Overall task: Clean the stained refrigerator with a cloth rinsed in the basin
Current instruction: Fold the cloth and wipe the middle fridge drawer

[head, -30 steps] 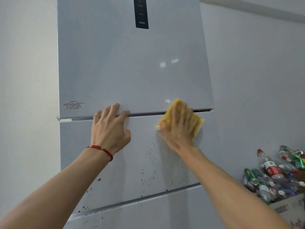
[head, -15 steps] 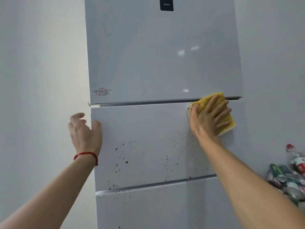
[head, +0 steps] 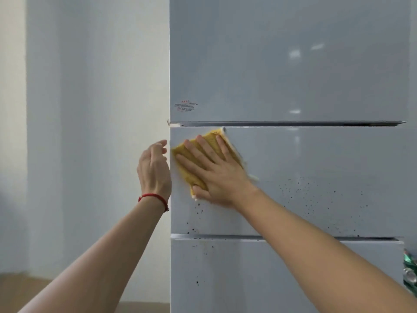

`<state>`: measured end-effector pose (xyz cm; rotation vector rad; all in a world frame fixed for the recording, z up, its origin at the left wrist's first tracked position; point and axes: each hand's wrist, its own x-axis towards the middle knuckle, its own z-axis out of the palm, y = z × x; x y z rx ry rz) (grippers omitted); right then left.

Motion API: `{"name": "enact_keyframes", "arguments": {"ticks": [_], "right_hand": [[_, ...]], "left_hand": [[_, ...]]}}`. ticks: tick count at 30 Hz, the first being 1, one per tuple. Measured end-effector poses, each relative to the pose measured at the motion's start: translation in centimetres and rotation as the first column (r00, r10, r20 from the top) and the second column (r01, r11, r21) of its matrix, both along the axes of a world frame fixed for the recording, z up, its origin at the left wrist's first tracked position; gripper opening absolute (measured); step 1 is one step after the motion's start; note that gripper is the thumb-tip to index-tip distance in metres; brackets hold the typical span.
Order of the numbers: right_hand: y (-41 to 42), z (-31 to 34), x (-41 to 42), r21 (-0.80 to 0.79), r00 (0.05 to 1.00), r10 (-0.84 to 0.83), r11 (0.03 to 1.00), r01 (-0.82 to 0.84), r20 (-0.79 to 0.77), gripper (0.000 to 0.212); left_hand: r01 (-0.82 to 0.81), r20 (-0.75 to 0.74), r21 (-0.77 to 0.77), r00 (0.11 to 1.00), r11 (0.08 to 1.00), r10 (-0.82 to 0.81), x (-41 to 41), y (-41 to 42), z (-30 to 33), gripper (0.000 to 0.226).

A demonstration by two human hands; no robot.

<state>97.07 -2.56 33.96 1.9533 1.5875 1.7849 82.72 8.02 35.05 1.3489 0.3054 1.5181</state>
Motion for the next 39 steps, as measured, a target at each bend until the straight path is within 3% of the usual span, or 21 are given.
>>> {"name": "enact_keyframes", "arguments": {"ticks": [3,5,7,9,13,19,23,26,29,31,34,37,39], "right_hand": [[-4.2,-1.0,2.6,0.217,0.989,-0.054,0.973,0.084,-0.141,0.088],[-4.9,-2.3,2.7,0.423,0.948,-0.061,0.885,0.196,-0.311,0.087],[-2.8,-2.8,0.7,0.578,0.863,0.018,0.749,0.323,-0.506,0.087],[0.5,-2.1,-2.1,0.626,0.79,0.128,0.69,0.364,-0.6,0.089],[5.7,-2.1,-5.1,0.362,0.924,0.0,0.92,0.151,-0.383,0.086],[3.8,-2.8,-3.6,0.01,0.991,-0.011,1.0,0.013,-0.134,0.082],[-2.3,-3.8,0.9,0.154,0.989,-0.04,0.986,0.062,-0.145,0.084],[-5.9,-4.6,3.2,0.321,0.964,-0.085,0.932,0.166,-0.252,0.082],[-4.4,-5.5,1.9,0.585,0.862,0.015,0.741,0.331,-0.507,0.084],[-1.1,-5.4,-0.6,0.644,0.784,0.108,0.643,0.414,-0.612,0.088],[3.7,-6.6,-3.9,0.589,0.874,0.093,0.772,0.24,-0.477,0.085],[5.4,-9.0,-5.1,0.33,0.964,0.03,0.942,0.062,-0.266,0.082],[4.1,-9.2,-4.1,0.165,0.98,0.05,0.986,-0.018,-0.191,0.083]], "left_hand": [[0.121,0.116,-0.135,0.988,0.983,-0.106,-1.1,0.2,-0.3,0.037],[0.175,0.149,-0.192,0.978,0.966,-0.147,-1.9,0.7,-0.5,0.033],[0.184,0.117,-0.202,0.98,0.962,-0.163,-2.6,1.4,-0.9,0.027],[0.173,0.07,-0.188,0.984,0.967,-0.163,-3.0,2.3,-1.4,0.02],[0.083,0.007,-0.157,0.997,0.984,-0.082,-3.6,3.4,-2.4,0.009],[-0.114,-0.142,-0.046,0.984,0.992,0.106,-2.5,3.2,-4.5,0.008],[-0.12,-0.216,0.019,0.969,0.993,0.121,-1.5,1.7,-4.9,0.008],[-0.094,-0.245,0.07,0.963,0.993,0.108,-1.2,1.0,-5.1,0.01],[-0.082,-0.243,0.068,0.965,0.994,0.096,-1.4,1.0,-5.2,0.014],[-0.062,-0.239,0.055,0.968,0.997,0.073,-1.5,1.0,-5.2,0.017],[-0.035,-0.233,0.006,0.972,0.999,0.036,-1.5,0.9,-4.9,0.022],[-0.061,-0.242,0.005,0.968,0.998,0.061,-1.3,1.3,-5.3,0.034],[-0.053,-0.269,0.0,0.962,0.999,0.051,-1.1,1.3,-5.9,0.042]]}}
